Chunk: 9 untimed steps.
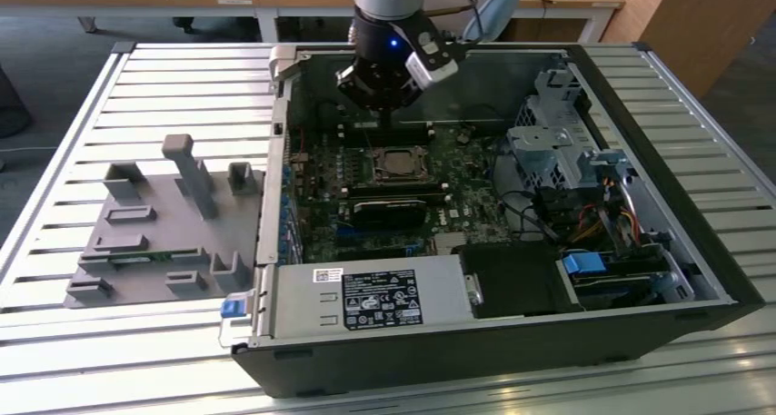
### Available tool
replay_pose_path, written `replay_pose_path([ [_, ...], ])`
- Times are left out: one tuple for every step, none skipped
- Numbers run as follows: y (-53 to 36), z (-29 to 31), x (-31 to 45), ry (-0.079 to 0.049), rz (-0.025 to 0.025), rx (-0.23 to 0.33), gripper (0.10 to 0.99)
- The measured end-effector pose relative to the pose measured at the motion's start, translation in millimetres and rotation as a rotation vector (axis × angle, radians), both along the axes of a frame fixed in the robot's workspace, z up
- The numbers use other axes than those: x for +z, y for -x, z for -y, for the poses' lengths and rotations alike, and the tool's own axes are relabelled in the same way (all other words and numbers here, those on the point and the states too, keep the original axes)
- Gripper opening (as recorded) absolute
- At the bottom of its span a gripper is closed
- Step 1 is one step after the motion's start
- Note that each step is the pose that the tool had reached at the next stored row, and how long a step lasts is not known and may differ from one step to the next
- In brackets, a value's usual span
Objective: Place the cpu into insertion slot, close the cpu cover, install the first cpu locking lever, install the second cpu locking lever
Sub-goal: 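Install the first cpu locking lever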
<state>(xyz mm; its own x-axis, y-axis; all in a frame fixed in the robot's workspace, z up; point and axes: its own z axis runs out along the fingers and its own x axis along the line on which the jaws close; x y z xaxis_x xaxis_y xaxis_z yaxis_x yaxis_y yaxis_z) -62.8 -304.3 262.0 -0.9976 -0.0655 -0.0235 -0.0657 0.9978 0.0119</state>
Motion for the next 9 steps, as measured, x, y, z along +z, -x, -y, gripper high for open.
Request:
replay_pose_path([
  [1.1,-0.1,-0.1,0.0,0.0,-0.008,0.106],
  [2.6,-0.1,-0.2,0.0,0.0,-0.013,0.106],
  [3.4,-0.1,-0.3,0.0,0.0001,-0.013,0.106],
  [4.2,-0.1,-0.3,0.0,0.0001,-0.013,0.106],
  [5.1,-0.1,-0.2,0.0,0.0,-0.013,0.106],
  [6.5,-0.1,-0.2,0.0,-0.0001,-0.013,0.106],
  [7.9,-0.1,-0.2,0.0,0.0,-0.013,0.106],
  [9.2,-0.1,-0.3,-0.001,0.0,-0.013,0.106],
  [10.7,-0.1,-0.3,-0.001,0.0,-0.013,0.106],
])
